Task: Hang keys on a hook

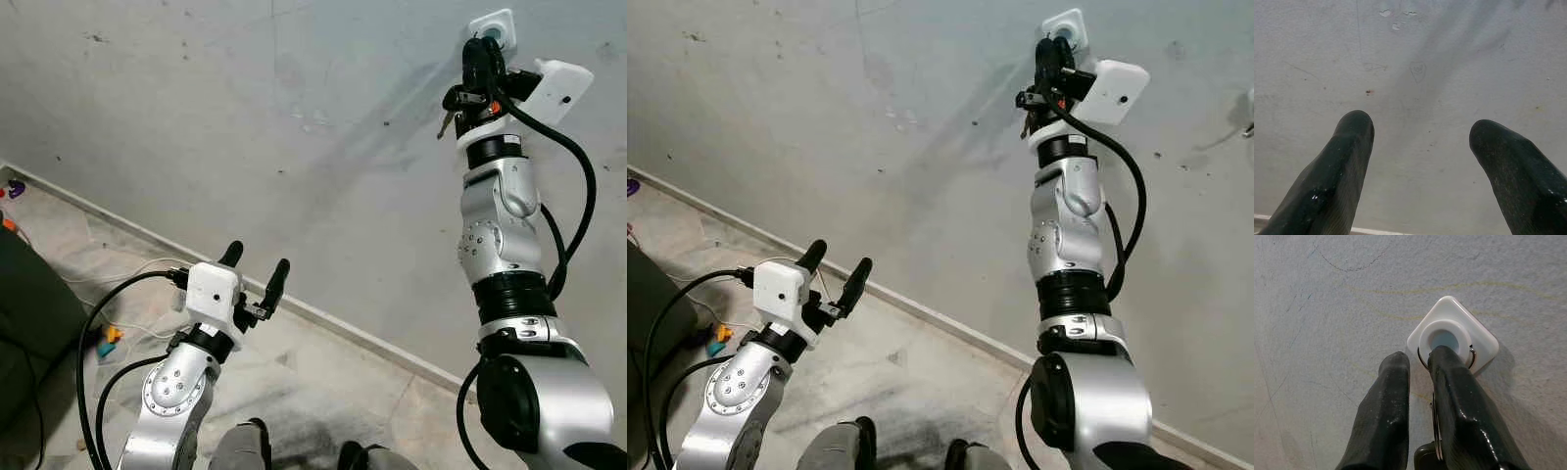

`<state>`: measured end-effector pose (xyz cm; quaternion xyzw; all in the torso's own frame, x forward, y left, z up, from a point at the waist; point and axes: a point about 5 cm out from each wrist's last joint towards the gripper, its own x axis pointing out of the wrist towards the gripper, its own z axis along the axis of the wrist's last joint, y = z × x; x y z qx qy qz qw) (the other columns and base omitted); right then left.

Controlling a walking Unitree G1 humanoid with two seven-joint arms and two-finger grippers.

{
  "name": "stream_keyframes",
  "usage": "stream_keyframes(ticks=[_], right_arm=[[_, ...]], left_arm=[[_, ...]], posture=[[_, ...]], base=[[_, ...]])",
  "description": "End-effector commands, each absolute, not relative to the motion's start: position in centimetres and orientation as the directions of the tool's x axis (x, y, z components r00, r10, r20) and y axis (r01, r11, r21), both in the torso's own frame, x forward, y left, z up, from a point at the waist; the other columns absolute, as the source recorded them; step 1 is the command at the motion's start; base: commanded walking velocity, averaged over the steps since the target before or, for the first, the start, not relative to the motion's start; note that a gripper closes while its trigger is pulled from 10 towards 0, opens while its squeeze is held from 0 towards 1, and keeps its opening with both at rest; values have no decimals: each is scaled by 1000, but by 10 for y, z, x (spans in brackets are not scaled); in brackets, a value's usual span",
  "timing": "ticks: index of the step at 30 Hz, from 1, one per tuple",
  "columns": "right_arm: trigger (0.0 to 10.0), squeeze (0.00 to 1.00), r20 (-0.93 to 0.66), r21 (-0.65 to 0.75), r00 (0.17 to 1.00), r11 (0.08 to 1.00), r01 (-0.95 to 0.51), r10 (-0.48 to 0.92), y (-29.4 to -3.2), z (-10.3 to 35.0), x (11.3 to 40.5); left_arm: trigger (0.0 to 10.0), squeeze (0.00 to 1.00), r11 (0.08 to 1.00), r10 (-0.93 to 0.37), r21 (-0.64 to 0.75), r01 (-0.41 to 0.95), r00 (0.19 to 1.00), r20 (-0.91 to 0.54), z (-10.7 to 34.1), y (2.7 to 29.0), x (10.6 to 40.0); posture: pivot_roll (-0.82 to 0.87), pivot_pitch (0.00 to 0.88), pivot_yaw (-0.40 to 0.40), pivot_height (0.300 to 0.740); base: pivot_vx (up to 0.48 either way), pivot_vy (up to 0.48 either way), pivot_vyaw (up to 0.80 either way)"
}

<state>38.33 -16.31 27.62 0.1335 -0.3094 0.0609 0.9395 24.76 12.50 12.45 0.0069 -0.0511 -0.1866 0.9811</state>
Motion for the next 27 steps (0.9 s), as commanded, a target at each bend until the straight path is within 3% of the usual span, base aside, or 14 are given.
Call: stream_keyframes(ticks=[1,13,27], right_arm=[[10000,1000,573,268,818,956,-123,-56,-182,274,385],[10000,1000,575,250,816,962,-108,-58,-184,275,385],[10000,1000,607,121,793,992,-31,-49,-197,282,381]], left_arm=[[10000,0,934,-357,33,355,930,85,121,127,245],[10000,0,934,-356,35,355,931,83,120,127,245],[10000,0,933,-360,37,358,929,83,120,127,245]], posture=[[129,175,-6,740],[128,175,-6,740],[125,173,0,740]], base=[[0,0,0],[0,0,0],[0,0,0]])
